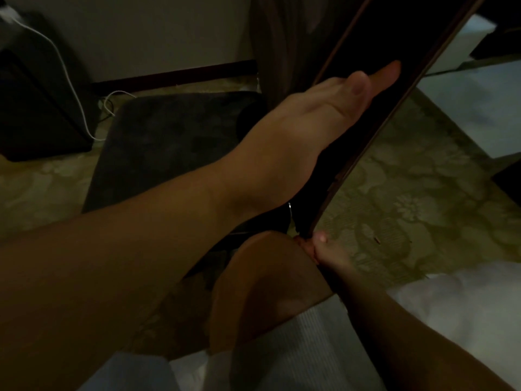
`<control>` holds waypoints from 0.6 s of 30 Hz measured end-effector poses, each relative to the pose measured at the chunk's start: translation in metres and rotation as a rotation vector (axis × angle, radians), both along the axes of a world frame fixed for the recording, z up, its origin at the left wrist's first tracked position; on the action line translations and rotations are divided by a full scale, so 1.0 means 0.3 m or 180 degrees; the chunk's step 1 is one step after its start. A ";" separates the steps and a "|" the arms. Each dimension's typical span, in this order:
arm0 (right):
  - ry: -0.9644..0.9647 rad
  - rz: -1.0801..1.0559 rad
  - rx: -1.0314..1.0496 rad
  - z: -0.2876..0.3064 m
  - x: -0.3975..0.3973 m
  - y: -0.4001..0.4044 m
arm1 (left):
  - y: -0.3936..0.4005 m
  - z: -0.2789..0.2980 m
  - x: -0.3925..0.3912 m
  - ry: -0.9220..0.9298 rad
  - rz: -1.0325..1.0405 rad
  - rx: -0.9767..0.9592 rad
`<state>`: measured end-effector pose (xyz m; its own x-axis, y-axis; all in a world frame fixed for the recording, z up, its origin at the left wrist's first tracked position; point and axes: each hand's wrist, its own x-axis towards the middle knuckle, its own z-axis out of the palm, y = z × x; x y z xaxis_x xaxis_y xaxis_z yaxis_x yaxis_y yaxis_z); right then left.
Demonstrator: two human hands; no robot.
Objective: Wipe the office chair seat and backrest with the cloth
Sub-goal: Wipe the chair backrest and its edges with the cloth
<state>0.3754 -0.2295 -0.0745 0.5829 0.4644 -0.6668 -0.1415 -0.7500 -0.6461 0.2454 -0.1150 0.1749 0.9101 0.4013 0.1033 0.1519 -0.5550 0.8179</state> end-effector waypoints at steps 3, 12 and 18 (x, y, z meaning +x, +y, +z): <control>0.0263 -0.0232 -0.0024 0.008 0.005 0.016 | -0.041 0.018 -0.009 -0.0470 0.0051 -0.0977; -0.0370 -0.0061 0.0220 0.062 -0.018 0.000 | -0.073 0.022 -0.002 -0.0640 0.0057 -0.1039; -0.0535 0.0363 0.0183 0.133 0.001 0.007 | -0.057 0.028 -0.013 -0.0618 0.0036 -0.1127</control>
